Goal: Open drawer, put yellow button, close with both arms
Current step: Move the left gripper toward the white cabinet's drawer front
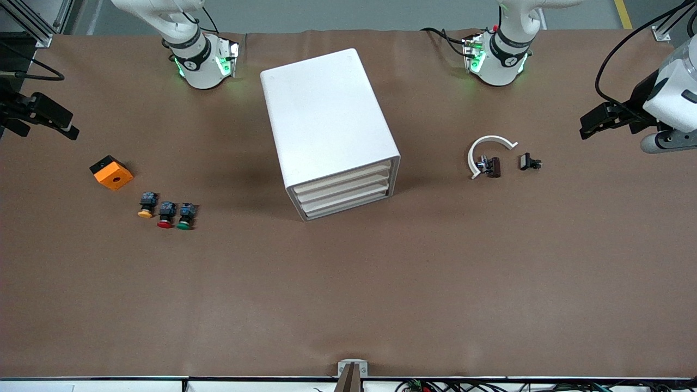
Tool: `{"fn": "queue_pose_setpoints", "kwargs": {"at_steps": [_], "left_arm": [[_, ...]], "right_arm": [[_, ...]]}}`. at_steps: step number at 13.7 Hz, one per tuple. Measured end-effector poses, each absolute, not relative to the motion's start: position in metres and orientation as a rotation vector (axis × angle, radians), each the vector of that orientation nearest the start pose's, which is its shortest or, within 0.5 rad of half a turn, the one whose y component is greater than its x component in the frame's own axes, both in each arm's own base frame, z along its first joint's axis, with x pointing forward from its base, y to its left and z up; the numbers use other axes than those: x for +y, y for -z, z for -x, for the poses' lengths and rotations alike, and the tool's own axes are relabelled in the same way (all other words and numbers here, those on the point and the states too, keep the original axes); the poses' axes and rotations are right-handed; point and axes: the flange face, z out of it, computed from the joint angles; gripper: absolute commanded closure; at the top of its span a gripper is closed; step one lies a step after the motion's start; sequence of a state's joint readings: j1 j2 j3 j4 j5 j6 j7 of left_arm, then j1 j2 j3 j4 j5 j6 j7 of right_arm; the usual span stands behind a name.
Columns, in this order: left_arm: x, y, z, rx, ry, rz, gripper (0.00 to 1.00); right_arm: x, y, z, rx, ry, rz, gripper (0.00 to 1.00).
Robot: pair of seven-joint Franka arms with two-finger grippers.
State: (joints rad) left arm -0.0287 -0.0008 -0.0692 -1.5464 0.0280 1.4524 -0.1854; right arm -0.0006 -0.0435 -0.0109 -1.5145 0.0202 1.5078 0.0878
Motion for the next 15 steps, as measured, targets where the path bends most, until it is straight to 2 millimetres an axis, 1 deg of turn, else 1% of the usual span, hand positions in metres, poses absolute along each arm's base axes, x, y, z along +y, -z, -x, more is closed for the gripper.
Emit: {"fn": "queue_pose_setpoints", "kwargs": {"at_steps": [3, 8, 10, 11, 13, 15], "left_arm": [[-0.049, -0.625, -0.54, -0.14, -0.14, 3.094, 0.0], [-0.044, -0.64, -0.542, -0.151, -0.085, 3.077, 0.0], [-0.042, -0.639, -0.546, -0.152, -0.084, 3.065, 0.0], [-0.043, -0.633, -0.549, -0.15, -0.099, 3.064, 0.0], [-0.046, -0.615, -0.561, -0.128, -0.146, 3.073, 0.0], [-0.059, -0.595, -0.577, -0.094, -0.209, 3.147, 0.0]], "right_arm": [[-0.004, -0.669, -0.534, 0.152, 0.056, 3.116, 0.0], [-0.004, -0.669, -0.534, 0.151, 0.055, 3.116, 0.0], [-0.004, -0.669, -0.534, 0.151, 0.054, 3.116, 0.0], [-0.004, -0.669, -0.534, 0.151, 0.054, 3.116, 0.0], [-0.004, -0.669, -0.534, 0.151, 0.054, 3.116, 0.0], [-0.004, -0.669, -0.534, 0.151, 0.054, 3.116, 0.0]]}}
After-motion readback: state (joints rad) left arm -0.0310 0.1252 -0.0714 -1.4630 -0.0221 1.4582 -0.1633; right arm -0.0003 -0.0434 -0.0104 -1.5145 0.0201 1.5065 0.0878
